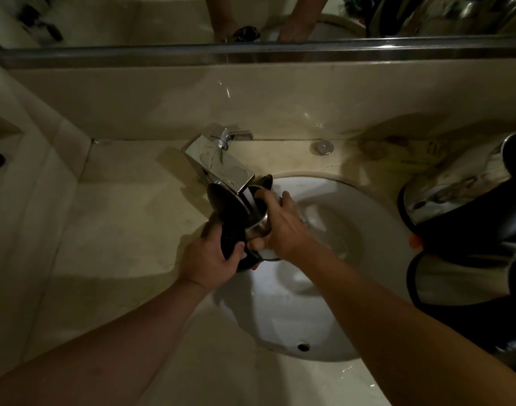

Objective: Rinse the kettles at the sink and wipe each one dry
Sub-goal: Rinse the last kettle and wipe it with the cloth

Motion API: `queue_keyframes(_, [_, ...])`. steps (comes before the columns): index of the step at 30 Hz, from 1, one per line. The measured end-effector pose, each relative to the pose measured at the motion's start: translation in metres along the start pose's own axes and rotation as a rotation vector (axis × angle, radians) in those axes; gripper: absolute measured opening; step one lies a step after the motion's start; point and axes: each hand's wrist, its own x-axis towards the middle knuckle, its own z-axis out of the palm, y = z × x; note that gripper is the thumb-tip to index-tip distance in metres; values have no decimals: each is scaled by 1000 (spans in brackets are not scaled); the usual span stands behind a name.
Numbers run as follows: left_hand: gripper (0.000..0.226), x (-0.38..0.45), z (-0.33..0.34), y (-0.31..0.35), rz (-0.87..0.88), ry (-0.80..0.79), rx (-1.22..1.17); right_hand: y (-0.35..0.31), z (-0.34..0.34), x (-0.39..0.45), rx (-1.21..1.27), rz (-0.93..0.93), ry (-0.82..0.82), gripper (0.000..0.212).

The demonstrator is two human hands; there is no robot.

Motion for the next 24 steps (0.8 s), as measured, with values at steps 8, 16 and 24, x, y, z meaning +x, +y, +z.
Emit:
queue_keyframes(8, [64,0,0,1,-21,-3,9,-2,-7,0,50,9,-50,96])
queue_keyframes(16, [59,1,-2,4,-13,-8,31,-1,-4,1,61,10,-30,96])
queue_keyframes(24, [67,2,1,0,-7,-4,12,4,-1,3,59,-4,-17,89])
